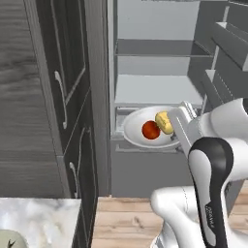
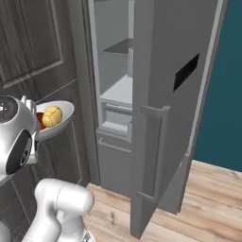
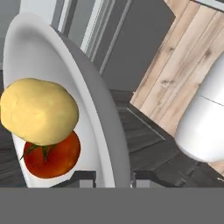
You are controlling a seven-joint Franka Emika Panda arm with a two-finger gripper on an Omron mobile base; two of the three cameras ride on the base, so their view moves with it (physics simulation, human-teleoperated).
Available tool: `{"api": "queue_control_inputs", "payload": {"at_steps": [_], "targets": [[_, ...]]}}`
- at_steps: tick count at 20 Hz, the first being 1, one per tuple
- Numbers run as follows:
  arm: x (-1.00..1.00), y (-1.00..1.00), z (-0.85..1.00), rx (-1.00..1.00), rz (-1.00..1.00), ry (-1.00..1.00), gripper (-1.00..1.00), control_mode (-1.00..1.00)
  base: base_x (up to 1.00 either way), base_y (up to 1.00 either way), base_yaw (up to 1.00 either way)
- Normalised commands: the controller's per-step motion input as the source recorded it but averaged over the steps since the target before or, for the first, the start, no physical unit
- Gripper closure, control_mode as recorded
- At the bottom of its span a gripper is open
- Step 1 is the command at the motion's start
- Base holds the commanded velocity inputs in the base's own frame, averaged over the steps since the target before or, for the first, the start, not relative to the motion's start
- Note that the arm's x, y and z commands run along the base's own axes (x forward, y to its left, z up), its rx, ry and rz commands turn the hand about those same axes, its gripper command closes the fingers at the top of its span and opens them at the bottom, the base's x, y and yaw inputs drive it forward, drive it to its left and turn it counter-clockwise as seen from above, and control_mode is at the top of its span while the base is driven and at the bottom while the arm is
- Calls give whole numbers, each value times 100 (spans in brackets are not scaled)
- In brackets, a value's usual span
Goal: Place the bowl with the potato and tomato on the top shelf of the fridge. Place the bowl with the steak and fish on the second highest shelf of the fridge.
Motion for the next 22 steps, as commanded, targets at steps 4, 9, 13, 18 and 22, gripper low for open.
{"api": "queue_control_inputs", "payload": {"at_steps": [4,9,13,18,22], "targets": [[0,0,0,0,0,0,100,100,57,-39,-57],[0,0,0,0,0,0,100,100,90,15,-45],[0,0,0,0,0,0,100,100,89,1,-36],[-14,3,20,3,-10,-2,100,-100,35,1,-17],[-97,0,97,17,-22,-2,100,-100,0,0,0]]}}
